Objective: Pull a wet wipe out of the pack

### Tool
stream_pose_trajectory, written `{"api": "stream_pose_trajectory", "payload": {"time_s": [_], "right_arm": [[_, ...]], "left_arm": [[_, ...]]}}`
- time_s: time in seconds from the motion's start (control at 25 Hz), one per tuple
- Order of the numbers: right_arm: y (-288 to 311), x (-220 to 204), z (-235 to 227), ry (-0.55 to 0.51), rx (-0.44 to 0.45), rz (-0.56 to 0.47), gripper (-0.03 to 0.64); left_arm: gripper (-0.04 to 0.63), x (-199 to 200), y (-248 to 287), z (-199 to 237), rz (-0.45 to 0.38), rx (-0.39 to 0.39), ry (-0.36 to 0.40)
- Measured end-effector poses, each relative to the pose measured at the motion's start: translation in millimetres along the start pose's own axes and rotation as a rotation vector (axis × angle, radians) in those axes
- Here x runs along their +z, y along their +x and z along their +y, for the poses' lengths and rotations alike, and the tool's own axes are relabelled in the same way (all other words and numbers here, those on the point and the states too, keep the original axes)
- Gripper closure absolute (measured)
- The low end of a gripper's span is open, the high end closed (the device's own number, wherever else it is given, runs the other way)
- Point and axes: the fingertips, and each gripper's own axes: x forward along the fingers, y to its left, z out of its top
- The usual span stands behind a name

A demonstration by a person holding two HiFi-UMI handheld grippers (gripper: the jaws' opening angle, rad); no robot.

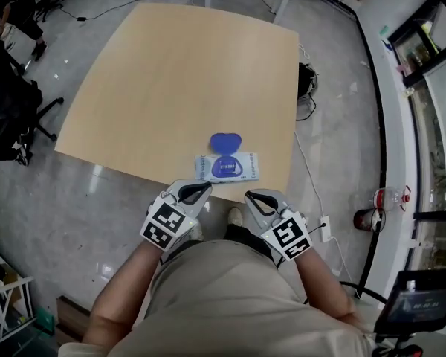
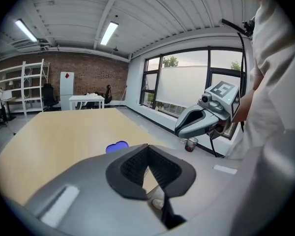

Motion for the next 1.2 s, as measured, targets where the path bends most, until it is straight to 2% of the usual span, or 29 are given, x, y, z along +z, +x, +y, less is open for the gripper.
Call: {"api": "stream_pose_trajectory", "payload": {"time_s": [0.24,0.36,0.64,1.04,1.2], "right_arm": [[36.7,-18.5,-30.4,-0.033,0.055,0.072,0.606],[53.6,-37.6,-44.8,-0.033,0.088,0.112,0.604],[80.1,-63.0,-67.4,-0.029,0.143,0.155,0.597],[120.6,-95.4,-81.7,-0.081,0.228,0.258,0.583],[131.4,-98.4,-80.1,-0.092,0.263,0.283,0.574]], "left_arm": [[0.591,-29.5,25.7,28.8,0.082,0.041,-0.034],[0.591,-49.9,42.6,34.9,0.135,0.044,-0.075],[0.591,-81.6,79.9,50.5,0.236,0.065,-0.098],[0.590,-109.9,126.5,76.0,0.304,0.084,-0.145],[0.590,-118.7,130.1,80.8,0.323,0.085,-0.164]]}}
